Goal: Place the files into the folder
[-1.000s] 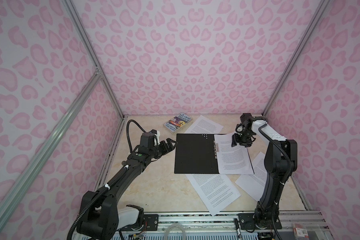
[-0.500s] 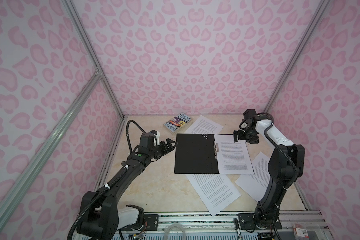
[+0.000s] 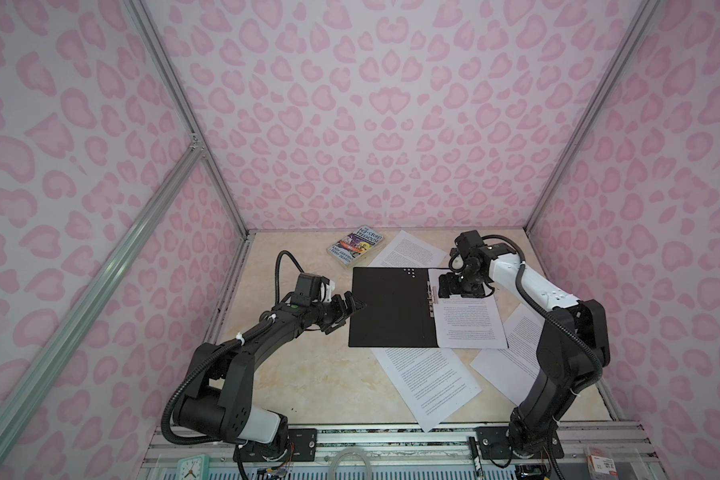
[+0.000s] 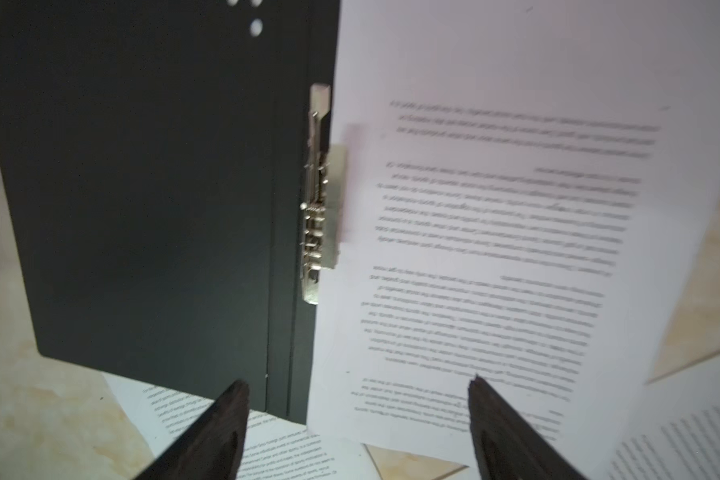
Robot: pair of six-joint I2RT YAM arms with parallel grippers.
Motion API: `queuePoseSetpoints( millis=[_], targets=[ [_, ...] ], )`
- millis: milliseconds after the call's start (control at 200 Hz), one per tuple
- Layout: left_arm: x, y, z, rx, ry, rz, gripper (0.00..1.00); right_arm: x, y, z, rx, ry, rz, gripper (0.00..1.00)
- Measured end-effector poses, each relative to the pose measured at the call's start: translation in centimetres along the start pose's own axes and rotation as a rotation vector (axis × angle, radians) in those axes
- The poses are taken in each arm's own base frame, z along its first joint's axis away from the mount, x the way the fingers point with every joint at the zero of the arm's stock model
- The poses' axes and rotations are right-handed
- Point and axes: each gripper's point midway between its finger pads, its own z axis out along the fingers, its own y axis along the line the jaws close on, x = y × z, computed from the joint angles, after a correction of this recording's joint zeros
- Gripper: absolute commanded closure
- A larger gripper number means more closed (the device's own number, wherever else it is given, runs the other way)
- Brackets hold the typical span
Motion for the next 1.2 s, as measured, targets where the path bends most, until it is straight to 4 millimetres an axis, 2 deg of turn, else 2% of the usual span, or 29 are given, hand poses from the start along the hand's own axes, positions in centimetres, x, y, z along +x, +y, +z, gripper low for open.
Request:
queuePoseSetpoints(
  millis=[185,295,440,575,725,825,1055,1205],
  targets=[
    [2.4,-0.2,1.9,0.003,0.11,0.011,0.01,1.6,3.9,1.8,-0.045,0.036,-0.058,0.25],
    [5.0,0.8,2.3,-0.033,0.181,-0.005,0.01,3.5,5.9,2.8,-0.076,0.071,-0.098,0.24],
    [8.8,1.1,1.7,-0.056,0.26,0.037,0.01,6.5,6.6,3.1,-0.082,0.11,-0.122,0.24],
    [11.7,2.1,1.7,-0.088,0.339,0.042,0.01,9.8,5.7,3.9,-0.087,0.166,-0.095,0.24],
    [14.2,1.9,2.6,-0.084,0.436,0.069,0.01,12.4,5.2,4.0,-0.113,0.192,-0.059,0.24],
    [15.1,1.3,3.2,-0.067,0.481,0.081,0.0,14.0,4.6,3.9,-0.121,0.198,-0.029,0.24],
    [16.5,0.4,4.0,-0.017,0.524,0.054,0.0,16.2,1.5,3.9,-0.106,0.214,0.129,0.22],
    [17.2,-0.1,4.6,0.031,0.529,0.011,0.01,16.6,-0.1,3.6,-0.112,0.194,0.219,0.21]
  ],
)
